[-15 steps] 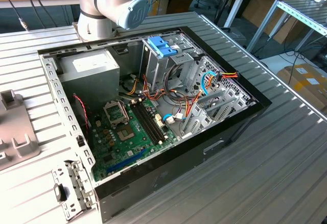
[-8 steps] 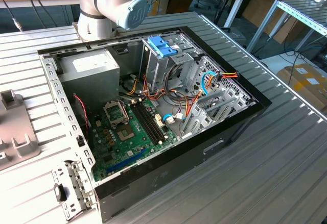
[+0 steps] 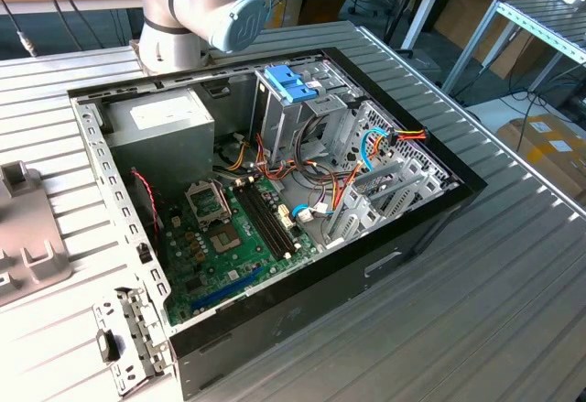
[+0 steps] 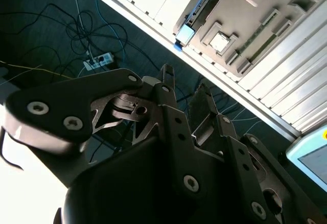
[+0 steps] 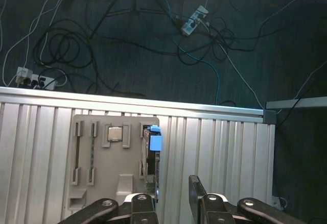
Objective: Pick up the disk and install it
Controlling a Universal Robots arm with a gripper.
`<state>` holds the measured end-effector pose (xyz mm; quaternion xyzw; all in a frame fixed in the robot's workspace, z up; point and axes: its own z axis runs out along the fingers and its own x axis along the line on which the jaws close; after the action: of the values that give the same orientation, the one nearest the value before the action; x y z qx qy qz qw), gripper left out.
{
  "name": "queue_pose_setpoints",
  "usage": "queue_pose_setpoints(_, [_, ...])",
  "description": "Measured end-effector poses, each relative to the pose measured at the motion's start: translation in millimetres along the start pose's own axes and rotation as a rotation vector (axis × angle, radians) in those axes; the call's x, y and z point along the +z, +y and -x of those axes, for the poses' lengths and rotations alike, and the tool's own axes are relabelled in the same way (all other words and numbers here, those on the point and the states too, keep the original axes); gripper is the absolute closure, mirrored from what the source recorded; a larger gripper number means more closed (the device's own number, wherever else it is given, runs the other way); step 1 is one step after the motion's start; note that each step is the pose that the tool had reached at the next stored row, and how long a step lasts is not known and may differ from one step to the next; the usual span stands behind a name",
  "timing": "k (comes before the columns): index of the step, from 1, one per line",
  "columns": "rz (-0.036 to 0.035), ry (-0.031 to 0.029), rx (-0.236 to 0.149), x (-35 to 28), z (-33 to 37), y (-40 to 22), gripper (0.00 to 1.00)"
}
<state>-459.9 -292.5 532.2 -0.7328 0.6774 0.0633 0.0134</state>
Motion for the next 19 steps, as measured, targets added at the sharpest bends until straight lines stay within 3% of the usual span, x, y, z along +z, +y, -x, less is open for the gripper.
queue_pose_setpoints(19, [0.0,0.0,0.0,-14.1,1.6,0.9,0.62])
